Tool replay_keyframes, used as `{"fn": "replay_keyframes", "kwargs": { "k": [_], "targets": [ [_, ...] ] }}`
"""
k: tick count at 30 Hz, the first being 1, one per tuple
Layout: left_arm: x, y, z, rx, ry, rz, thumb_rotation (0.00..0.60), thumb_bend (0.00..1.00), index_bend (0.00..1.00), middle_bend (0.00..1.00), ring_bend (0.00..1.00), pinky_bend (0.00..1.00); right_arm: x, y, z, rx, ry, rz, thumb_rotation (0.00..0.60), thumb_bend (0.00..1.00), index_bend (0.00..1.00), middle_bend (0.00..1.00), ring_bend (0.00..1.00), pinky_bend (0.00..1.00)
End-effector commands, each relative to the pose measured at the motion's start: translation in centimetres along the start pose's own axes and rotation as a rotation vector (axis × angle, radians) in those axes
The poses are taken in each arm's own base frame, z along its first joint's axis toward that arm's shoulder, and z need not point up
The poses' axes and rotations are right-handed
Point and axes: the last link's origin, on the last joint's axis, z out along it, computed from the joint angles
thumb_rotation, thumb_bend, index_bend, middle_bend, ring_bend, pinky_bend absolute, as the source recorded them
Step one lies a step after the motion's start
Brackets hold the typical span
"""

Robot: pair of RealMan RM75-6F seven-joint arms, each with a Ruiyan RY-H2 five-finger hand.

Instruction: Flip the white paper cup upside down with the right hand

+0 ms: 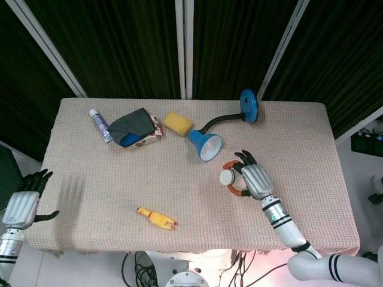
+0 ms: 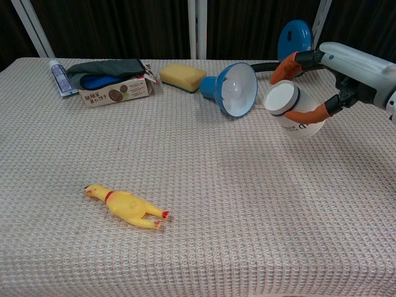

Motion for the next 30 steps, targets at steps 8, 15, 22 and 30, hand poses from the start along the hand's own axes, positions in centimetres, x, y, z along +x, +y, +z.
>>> {"fn": "replay_keyframes", "kwargs": {
  "k": [8, 15, 22, 30],
  "targets": [
    [-0.3, 0.3, 0.3, -0.013, -0.006, -0.001, 0.600, 0.07, 0.00, 0.00, 0.00, 0.05, -0.8, 7.5, 0.0, -0.009, -0.026, 0.718, 0.600, 0.29, 0.51, 0.50, 0.09, 0.00],
    [-0.4, 0.1, 0.3, -0.013, -0.001, 0.001, 0.600, 0.07, 0.00, 0.00, 0.00, 0.05, -1.9, 8.5, 0.1, 0.023, -0.042, 0.677, 0.600, 0.28, 0.51, 0.50, 0.09, 0.00],
    [-0.4, 0.0, 0.2, -0.017, 0.009, 0.002, 0.600, 0.07, 0.00, 0.00, 0.00, 0.05, -2.7, 8.9, -0.5, 0.044, -0.066, 0.597, 0.600, 0.27, 0.51, 0.50, 0.09, 0.00],
    [-0.4, 0.1, 0.3, -0.020, 0.009, 0.007, 0.600, 0.07, 0.00, 0.00, 0.00, 0.05, -3.4, 9.4, -0.8, 0.037, -0.060, 0.525, 0.600, 0.28, 0.52, 0.49, 0.09, 0.00]
  ]
}}
